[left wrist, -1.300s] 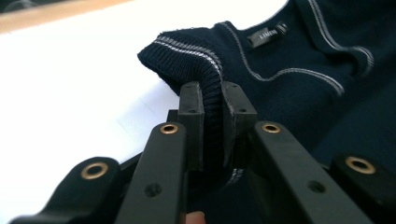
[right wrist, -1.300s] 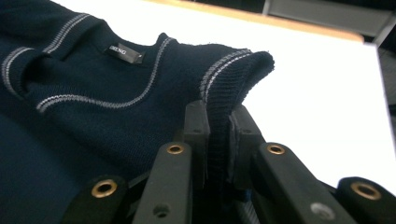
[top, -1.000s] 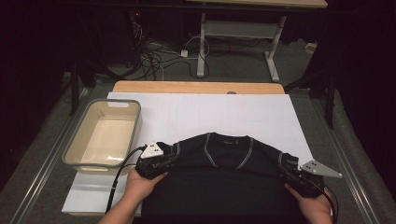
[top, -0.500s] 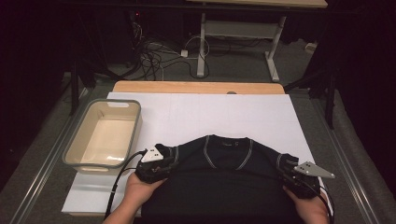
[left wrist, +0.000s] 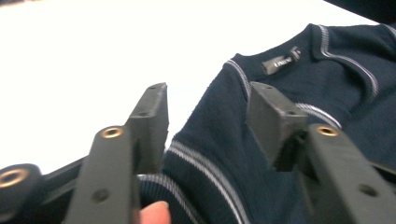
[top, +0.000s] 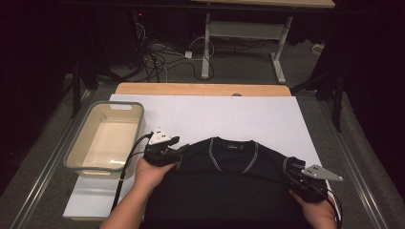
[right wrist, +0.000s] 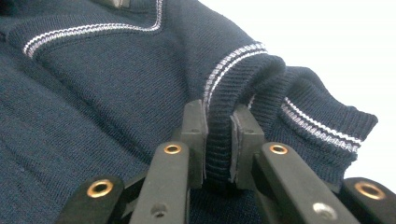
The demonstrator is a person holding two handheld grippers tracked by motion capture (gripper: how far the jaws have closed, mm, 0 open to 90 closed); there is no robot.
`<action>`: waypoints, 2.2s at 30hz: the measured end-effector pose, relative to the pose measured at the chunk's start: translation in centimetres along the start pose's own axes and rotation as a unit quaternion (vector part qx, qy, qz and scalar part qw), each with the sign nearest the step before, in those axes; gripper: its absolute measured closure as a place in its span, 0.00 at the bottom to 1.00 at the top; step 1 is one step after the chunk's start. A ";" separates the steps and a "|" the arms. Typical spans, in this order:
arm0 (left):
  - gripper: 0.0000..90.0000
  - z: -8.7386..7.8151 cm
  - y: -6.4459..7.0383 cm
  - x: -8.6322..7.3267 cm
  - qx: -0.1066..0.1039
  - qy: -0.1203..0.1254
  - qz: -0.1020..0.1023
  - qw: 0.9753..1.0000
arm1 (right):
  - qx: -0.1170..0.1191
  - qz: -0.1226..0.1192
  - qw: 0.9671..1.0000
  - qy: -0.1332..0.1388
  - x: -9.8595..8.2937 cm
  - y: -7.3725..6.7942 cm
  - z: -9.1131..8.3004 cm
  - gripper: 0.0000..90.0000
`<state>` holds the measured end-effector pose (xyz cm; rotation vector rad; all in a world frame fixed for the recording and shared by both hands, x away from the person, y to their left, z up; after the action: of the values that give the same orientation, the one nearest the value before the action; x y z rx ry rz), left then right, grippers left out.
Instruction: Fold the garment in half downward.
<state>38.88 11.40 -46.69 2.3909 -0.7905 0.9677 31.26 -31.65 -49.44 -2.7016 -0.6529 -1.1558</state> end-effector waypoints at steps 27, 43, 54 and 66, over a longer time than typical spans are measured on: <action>0.82 0.0 0.8 -1.9 0.029 -0.028 0.038 0.998 | -0.004 -0.002 1.000 -0.001 0.0 -0.1 0.0 0.88; 0.79 -2.3 3.2 -4.3 0.026 -0.014 0.087 0.996 | -0.004 -0.002 1.000 -0.002 0.0 -0.1 0.0 0.88; 0.66 -1.1 4.6 -3.1 0.027 -0.012 0.098 0.995 | -0.005 -0.003 1.000 -0.002 0.0 -0.1 0.0 0.88; 0.88 -0.4 4.7 -2.6 0.036 -0.015 0.107 0.994 | -0.003 -0.002 1.000 -0.001 0.0 -0.1 0.0 0.88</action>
<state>34.09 9.05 -47.52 2.4231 -1.0558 1.0618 31.25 -31.59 -49.46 -2.7089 -0.6561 -1.1575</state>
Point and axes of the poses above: each handheld gripper's, and its own axes: z roughly forward along the jaws, x roughly out of its top, y roughly to its right, the point moved 3 cm from there along z, roughly forward along the jaws, and after that the axes turned 7 degrees about -y, right-handed, at the moved point
